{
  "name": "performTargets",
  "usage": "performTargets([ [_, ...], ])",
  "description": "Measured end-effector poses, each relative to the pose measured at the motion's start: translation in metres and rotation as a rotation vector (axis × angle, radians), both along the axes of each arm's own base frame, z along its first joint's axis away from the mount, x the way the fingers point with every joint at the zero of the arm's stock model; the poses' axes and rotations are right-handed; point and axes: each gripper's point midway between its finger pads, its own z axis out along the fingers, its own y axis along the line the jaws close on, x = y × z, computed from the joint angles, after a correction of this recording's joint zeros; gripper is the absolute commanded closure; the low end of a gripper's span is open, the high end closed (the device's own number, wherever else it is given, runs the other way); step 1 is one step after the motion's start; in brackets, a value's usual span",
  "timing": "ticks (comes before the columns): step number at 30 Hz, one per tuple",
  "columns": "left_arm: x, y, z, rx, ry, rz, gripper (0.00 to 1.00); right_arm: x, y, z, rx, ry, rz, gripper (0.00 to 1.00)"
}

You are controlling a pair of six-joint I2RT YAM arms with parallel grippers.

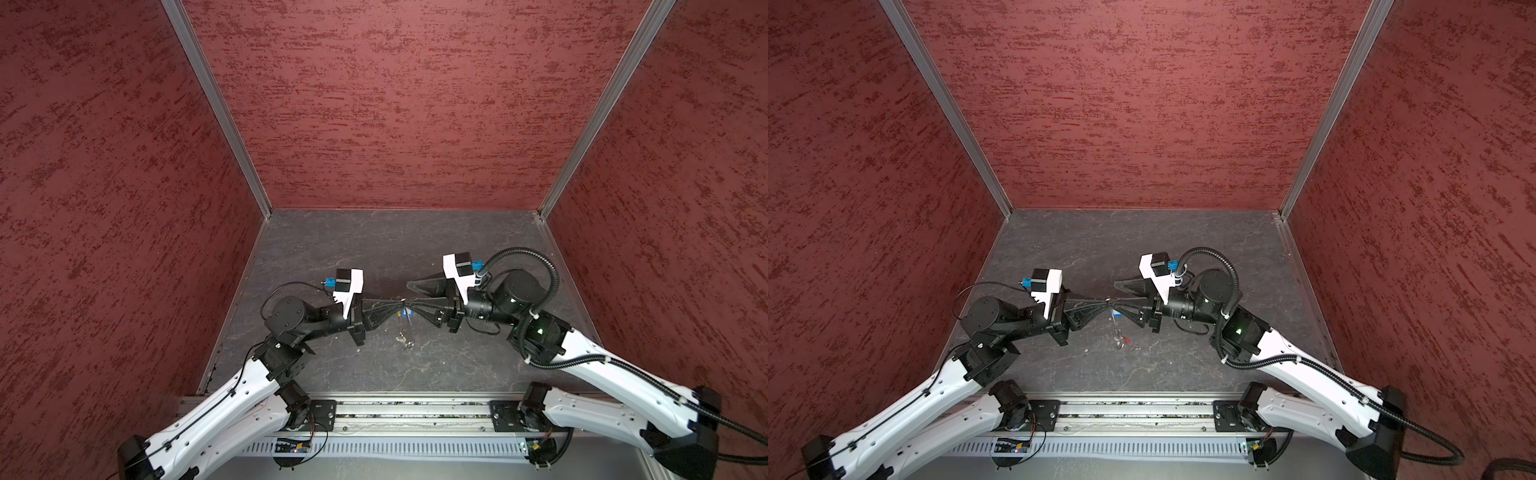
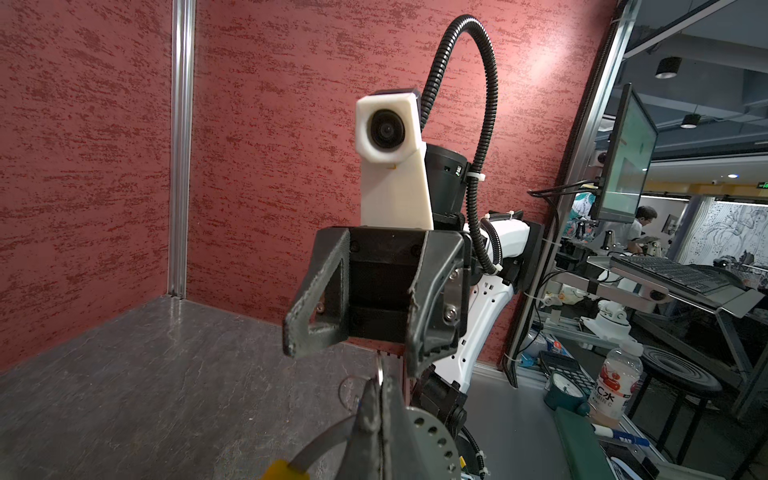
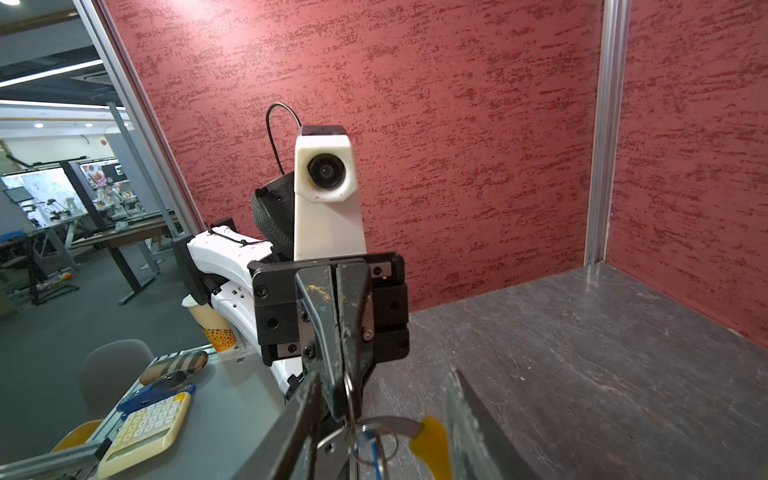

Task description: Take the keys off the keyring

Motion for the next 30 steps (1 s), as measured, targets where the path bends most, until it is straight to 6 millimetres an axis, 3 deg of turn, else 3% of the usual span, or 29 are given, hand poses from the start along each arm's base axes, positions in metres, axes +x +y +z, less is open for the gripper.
performTargets([
  [7,0.003,0.000,0.000,-0.004,0.012,0.015,1.00,-0.004,-0.002,0.001,0.005,0.009,0.016,0.72],
  [12,0.004,0.000,-0.001,-0.002,0.016,0.017,1.00,-0.004,-0.001,-0.010,-0.011,0.024,0.021,0.81],
  [27,0.012,-0.001,-0.005,0.004,0.046,0.037,1.00,-0.004,-0.002,-0.016,-0.021,0.036,0.017,1.00],
  [30,0.013,-0.001,-0.005,0.004,0.056,0.037,0.85,-0.004,-0.003,-0.018,-0.026,0.041,0.013,1.00],
])
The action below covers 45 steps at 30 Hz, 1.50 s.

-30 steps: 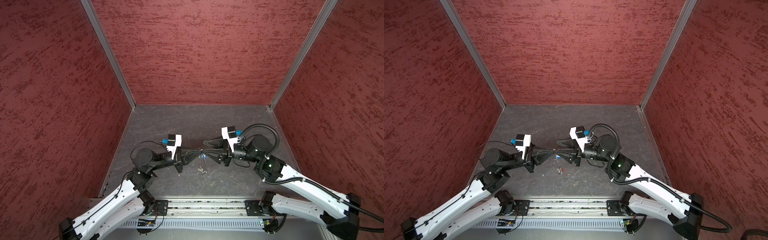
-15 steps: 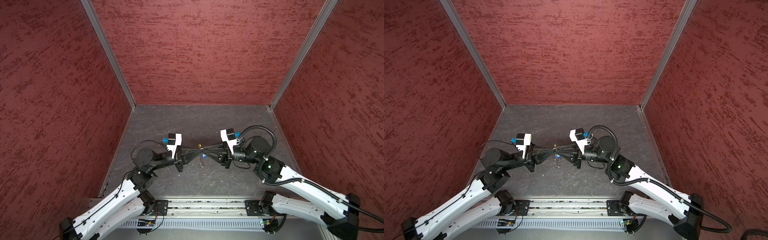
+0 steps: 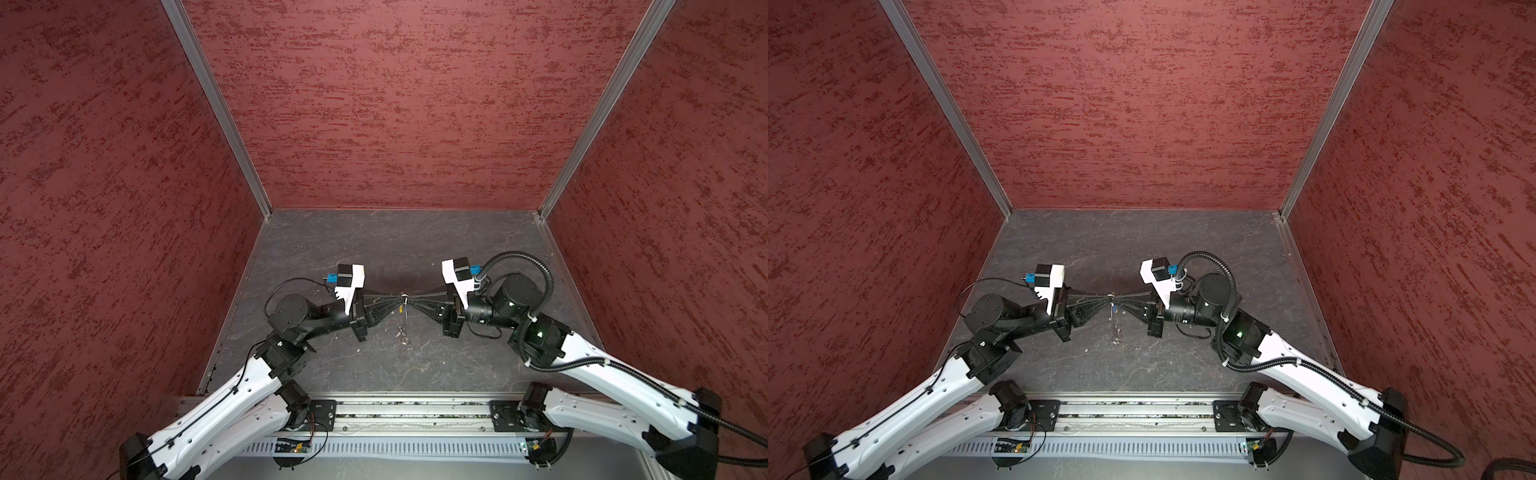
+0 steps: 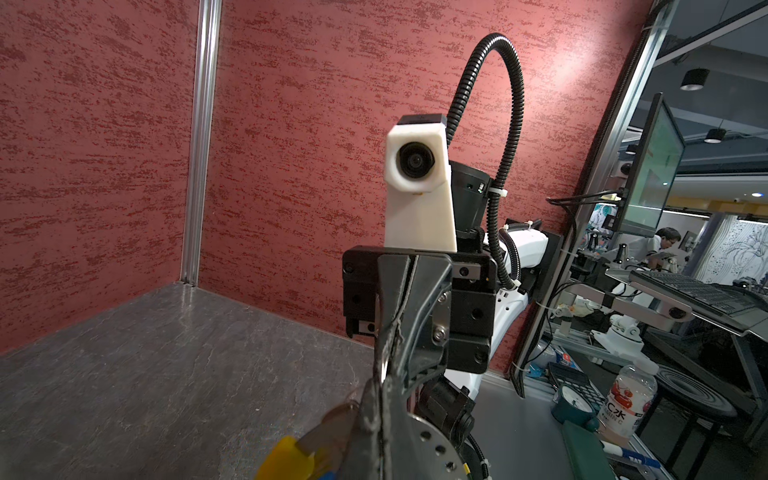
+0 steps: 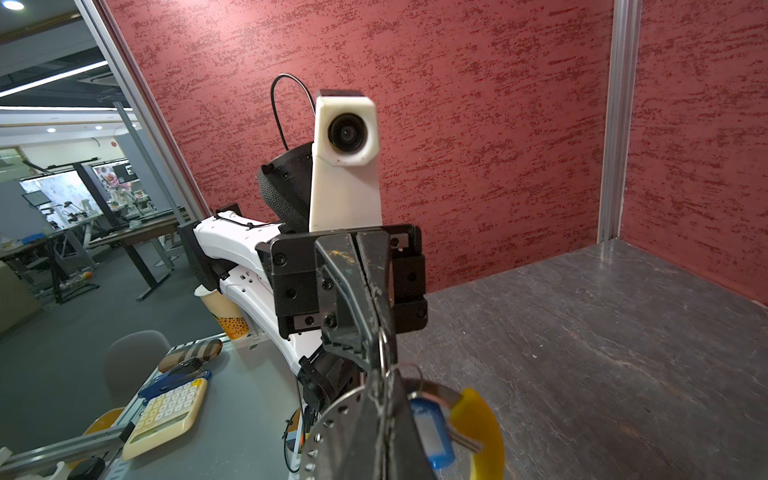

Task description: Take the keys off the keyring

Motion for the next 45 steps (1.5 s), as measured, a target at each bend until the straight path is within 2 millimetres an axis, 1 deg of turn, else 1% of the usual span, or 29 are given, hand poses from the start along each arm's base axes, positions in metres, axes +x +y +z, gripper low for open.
performTargets([
  [2,0.001,0.000,-0.001,0.000,0.010,0.004,0.79,0.000,-0.001,-0.001,-0.006,0.004,-0.003,1.00],
  [6,0.003,0.000,-0.004,0.008,0.036,0.009,0.55,0.002,-0.003,-0.007,-0.030,0.017,-0.021,1.00],
  [7,0.004,0.001,-0.005,0.012,0.049,0.012,0.53,0.003,-0.004,-0.009,-0.040,0.024,-0.029,1.00],
  [9,0.008,0.002,-0.008,0.026,0.080,0.020,0.51,0.006,-0.005,-0.014,-0.070,0.039,-0.050,1.00],
  [12,0.013,0.005,-0.006,0.054,0.119,0.033,0.52,0.008,-0.005,-0.019,-0.121,0.055,-0.067,1.00],
  [16,0.015,0.007,0.006,0.083,0.140,0.012,0.61,0.009,-0.006,-0.019,-0.176,0.059,-0.071,1.00],
  [18,0.014,0.004,0.008,0.109,0.160,-0.014,0.65,0.009,-0.006,-0.020,-0.202,0.060,-0.069,1.00],
  [20,0.014,0.000,0.007,0.141,0.185,-0.035,0.65,0.008,-0.007,-0.022,-0.228,0.065,-0.067,1.00],
  [24,0.011,-0.004,-0.004,0.212,0.233,-0.067,0.65,0.006,-0.008,-0.024,-0.269,0.069,-0.060,1.00],
  [29,-0.003,-0.006,-0.007,0.272,0.238,-0.117,0.70,0.002,-0.010,-0.021,-0.292,0.066,-0.035,1.00],
  [33,-0.008,-0.007,-0.008,0.293,0.227,-0.142,0.74,0.000,-0.008,-0.022,-0.304,0.069,-0.013,1.00],
  [35,-0.009,-0.007,-0.010,0.302,0.226,-0.144,0.78,-0.001,-0.007,-0.025,-0.314,0.075,0.000,1.00],
  [37,-0.008,-0.008,-0.012,0.310,0.224,-0.144,0.80,-0.002,-0.007,-0.027,-0.320,0.081,0.007,1.00],
  [42,-0.008,-0.009,-0.017,0.327,0.233,-0.145,0.80,-0.002,-0.006,-0.028,-0.325,0.087,0.015,1.00],
  [45,-0.007,-0.009,-0.020,0.335,0.234,-0.143,0.86,-0.003,-0.006,-0.025,-0.319,0.083,0.017,1.00],
])
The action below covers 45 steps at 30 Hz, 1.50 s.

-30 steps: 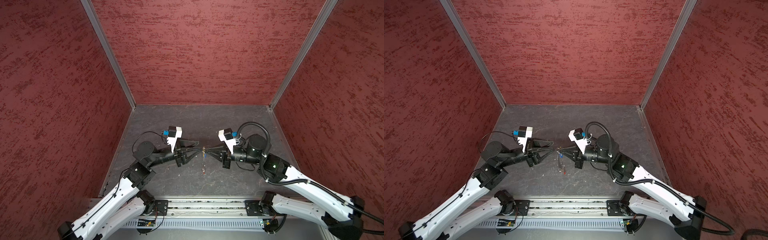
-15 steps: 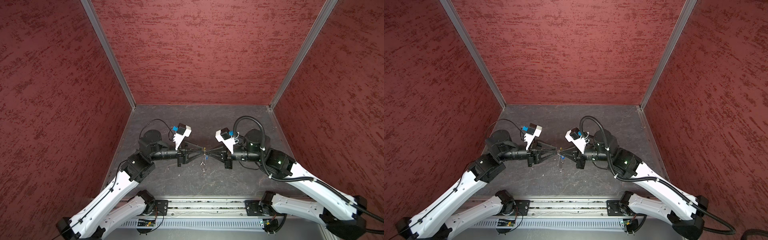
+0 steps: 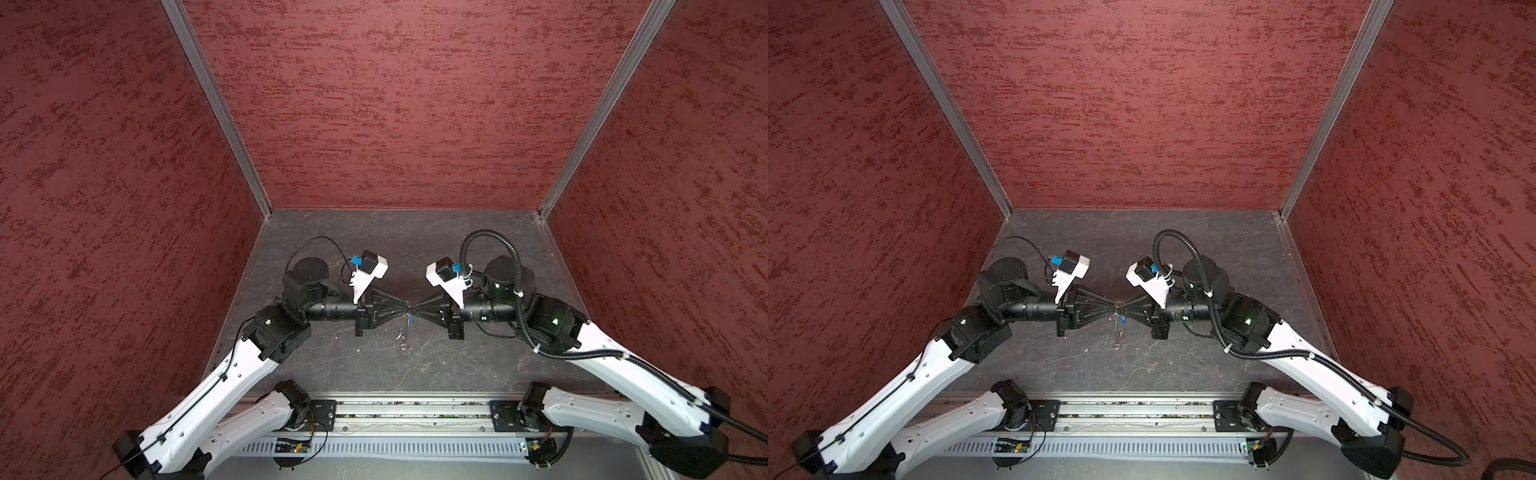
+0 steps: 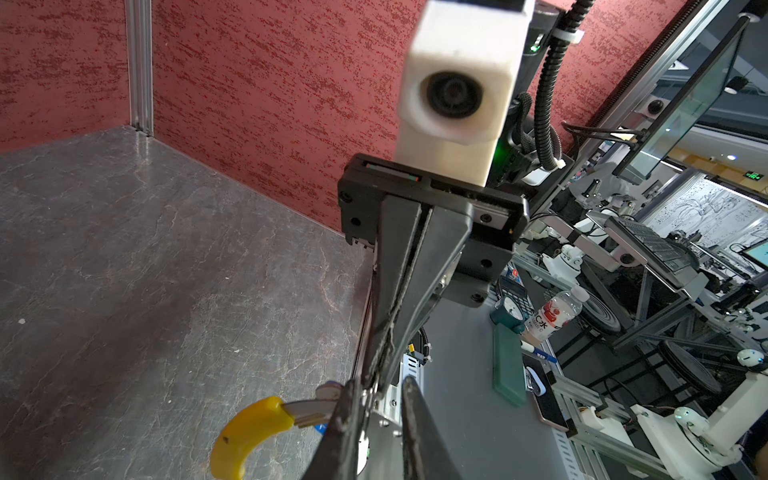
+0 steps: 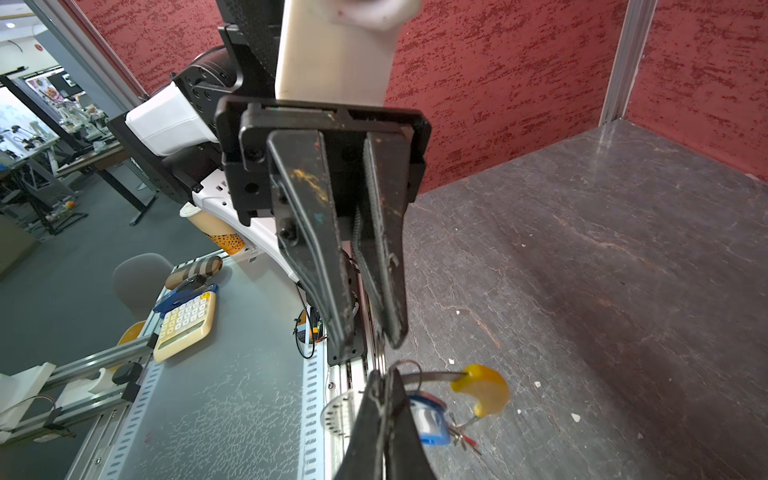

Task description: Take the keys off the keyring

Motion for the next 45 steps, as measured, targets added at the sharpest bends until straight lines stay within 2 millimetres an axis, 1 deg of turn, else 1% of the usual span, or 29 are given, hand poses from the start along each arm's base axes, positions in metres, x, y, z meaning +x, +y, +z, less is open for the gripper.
performTargets([
  [6,0.000,0.000,-0.001,0.004,-0.001,-0.001,0.88,0.000,0.000,0.001,0.002,0.000,0.002,1.00],
  [11,-0.001,0.000,0.000,0.001,-0.008,0.000,1.00,0.002,0.003,0.002,0.001,0.010,0.005,1.00],
  [15,0.000,0.002,0.002,-0.002,-0.022,0.014,1.00,0.002,0.004,0.003,0.009,0.022,0.003,1.00],
  [18,0.000,0.003,0.003,-0.008,-0.033,0.023,1.00,0.003,0.005,0.005,0.016,0.029,-0.001,0.84],
  [20,-0.001,0.005,0.004,-0.014,-0.042,0.028,1.00,0.005,0.005,0.007,0.025,0.027,-0.009,0.69],
  [22,-0.003,0.006,0.006,-0.020,-0.050,0.031,1.00,0.007,0.004,0.011,0.036,0.011,-0.021,0.58],
  [23,-0.004,0.007,0.007,-0.023,-0.055,0.031,1.00,0.008,0.003,0.014,0.045,0.003,-0.032,0.55],
  [27,-0.008,0.009,0.011,-0.033,-0.071,0.028,1.00,0.007,-0.006,0.025,0.101,-0.043,-0.068,0.47],
  [29,-0.010,0.010,0.013,-0.038,-0.081,0.020,1.00,0.003,-0.011,0.026,0.127,-0.062,-0.072,0.45],
  [32,-0.016,0.011,0.015,-0.045,-0.089,-0.003,1.00,-0.001,-0.012,0.022,0.148,-0.073,-0.053,0.43],
  [37,-0.018,0.011,0.015,-0.047,-0.092,-0.019,1.00,-0.007,-0.006,0.001,0.133,-0.046,0.004,0.41],
  [41,-0.018,0.010,0.016,-0.049,-0.094,-0.018,1.00,-0.008,-0.002,-0.004,0.132,-0.035,0.025,0.42],
  [45,-0.018,0.010,0.020,-0.063,-0.108,-0.017,1.00,-0.005,0.003,-0.004,0.142,-0.033,0.027,0.47],
])
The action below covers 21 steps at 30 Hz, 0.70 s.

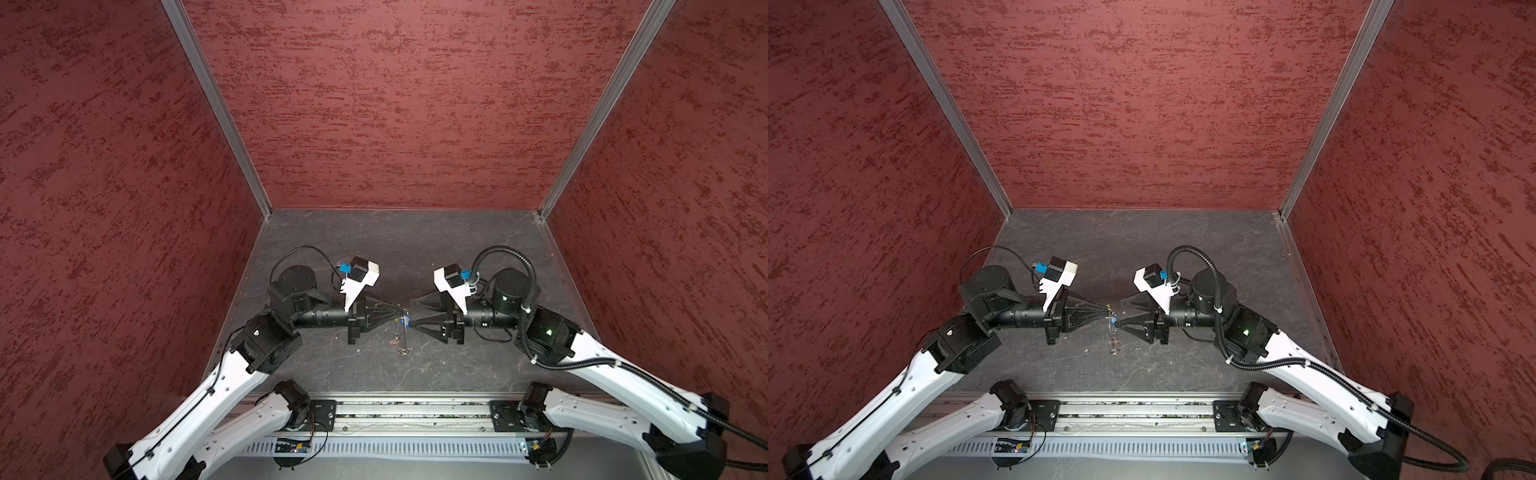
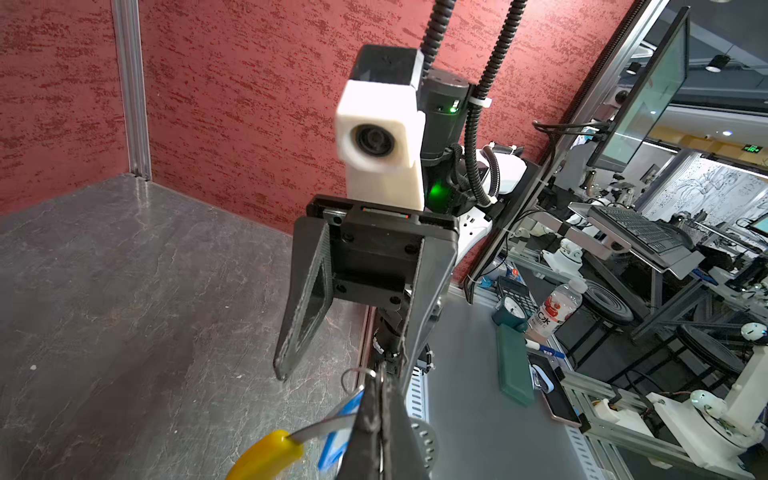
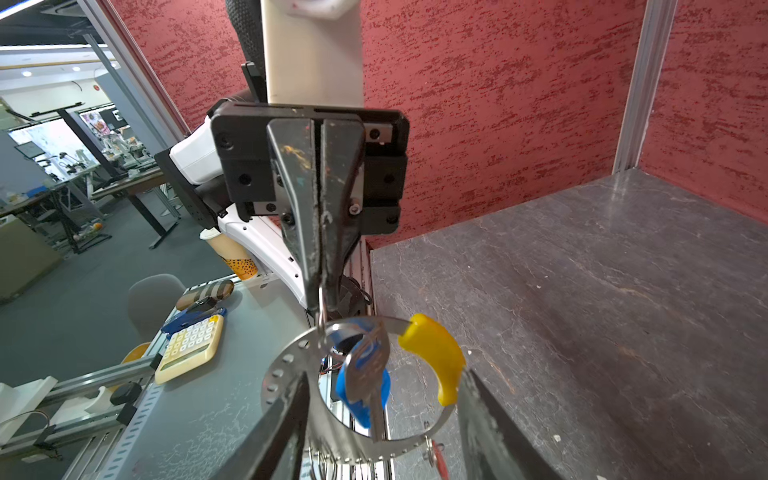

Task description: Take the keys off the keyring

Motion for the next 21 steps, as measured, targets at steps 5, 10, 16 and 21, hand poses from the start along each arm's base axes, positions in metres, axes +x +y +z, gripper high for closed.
performTargets([
  [5,-0.0008,-0.0002,0.0016,-0.005,0.001,0.000,1.00,0.0017,0.0051,-0.0023,0.006,0.007,0.004,0.56],
  [10,-0.0012,-0.0002,0.0024,-0.011,-0.007,0.010,1.00,0.0022,0.0078,-0.0012,0.013,0.006,0.006,0.77],
  [16,0.0037,0.0017,-0.0006,-0.014,-0.007,0.051,1.00,-0.0001,0.0088,-0.0003,0.017,0.003,0.014,0.94],
  [21,0.0064,0.0033,-0.0003,-0.033,-0.014,0.078,1.00,-0.0022,0.0098,0.0001,0.019,0.001,0.020,1.00],
])
